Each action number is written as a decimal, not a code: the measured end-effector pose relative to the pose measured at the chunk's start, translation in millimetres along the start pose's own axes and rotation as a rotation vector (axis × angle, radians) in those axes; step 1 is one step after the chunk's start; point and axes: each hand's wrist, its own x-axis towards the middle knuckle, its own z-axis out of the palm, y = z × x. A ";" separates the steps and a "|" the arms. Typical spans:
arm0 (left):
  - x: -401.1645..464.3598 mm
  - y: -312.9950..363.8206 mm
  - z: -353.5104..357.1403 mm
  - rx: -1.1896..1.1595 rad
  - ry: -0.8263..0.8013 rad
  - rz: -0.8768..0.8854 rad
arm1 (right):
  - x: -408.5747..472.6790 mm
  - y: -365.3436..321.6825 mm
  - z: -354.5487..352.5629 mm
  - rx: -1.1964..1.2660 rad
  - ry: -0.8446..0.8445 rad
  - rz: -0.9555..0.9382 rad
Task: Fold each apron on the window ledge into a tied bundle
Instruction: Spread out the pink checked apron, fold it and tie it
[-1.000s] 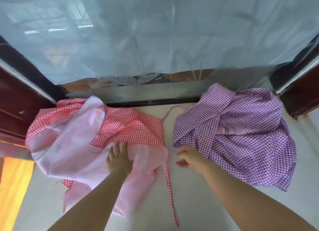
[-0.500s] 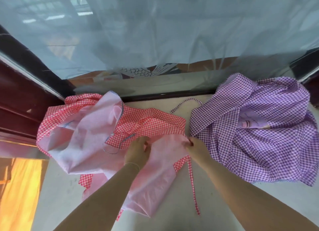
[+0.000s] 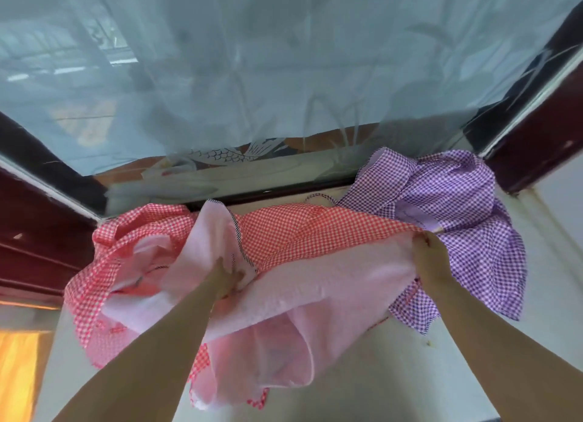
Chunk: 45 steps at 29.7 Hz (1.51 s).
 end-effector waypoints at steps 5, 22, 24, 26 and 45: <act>-24.0 30.0 33.4 -0.555 -0.200 -0.084 | -3.1 -7.0 -35.2 -0.178 -0.151 -0.103; -165.7 174.5 82.4 -0.253 -0.267 0.537 | -46.7 -49.8 -50.1 -0.534 -0.470 -0.866; -192.5 187.9 79.0 -0.112 -0.195 0.682 | -50.0 -76.9 -48.0 -0.279 -0.367 -0.847; -213.0 194.4 67.8 0.004 0.117 0.850 | -44.0 -100.3 -60.2 -0.271 -0.375 -0.817; -174.5 173.2 -6.4 0.876 0.507 0.570 | 5.0 -130.8 -192.3 -0.287 -0.277 -0.466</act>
